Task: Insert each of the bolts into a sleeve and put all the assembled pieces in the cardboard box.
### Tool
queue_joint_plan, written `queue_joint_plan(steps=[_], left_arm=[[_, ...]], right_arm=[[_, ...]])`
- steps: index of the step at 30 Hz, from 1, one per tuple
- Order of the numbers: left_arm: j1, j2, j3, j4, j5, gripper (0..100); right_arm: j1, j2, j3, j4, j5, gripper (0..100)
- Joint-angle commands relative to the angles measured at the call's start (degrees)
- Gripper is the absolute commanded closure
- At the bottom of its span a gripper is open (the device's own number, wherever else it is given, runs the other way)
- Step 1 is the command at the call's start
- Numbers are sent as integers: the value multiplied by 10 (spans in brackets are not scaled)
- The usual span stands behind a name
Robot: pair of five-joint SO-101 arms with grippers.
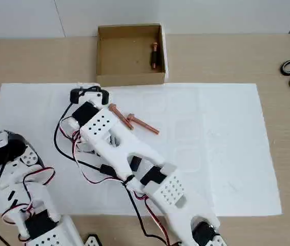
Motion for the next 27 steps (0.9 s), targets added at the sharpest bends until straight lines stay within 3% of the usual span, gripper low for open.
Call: queue_joint_plan(steps=[1,18,21,25,27], left_arm=[[1,-7,-3,1,0,994],[1,-7,-3,1,0,994],[1,-7,-3,1,0,994],[1,-7,-3,1,0,994],[1,-7,-3,1,0,994]], right_arm=[[-2,9,-6,-7,-4,720],[0,22,-6,-74,-2,723],[0,24,-6,-76,-2,793],[0,42,-6,-91,-3,990],[0,51,-6,-95,-3,979]])
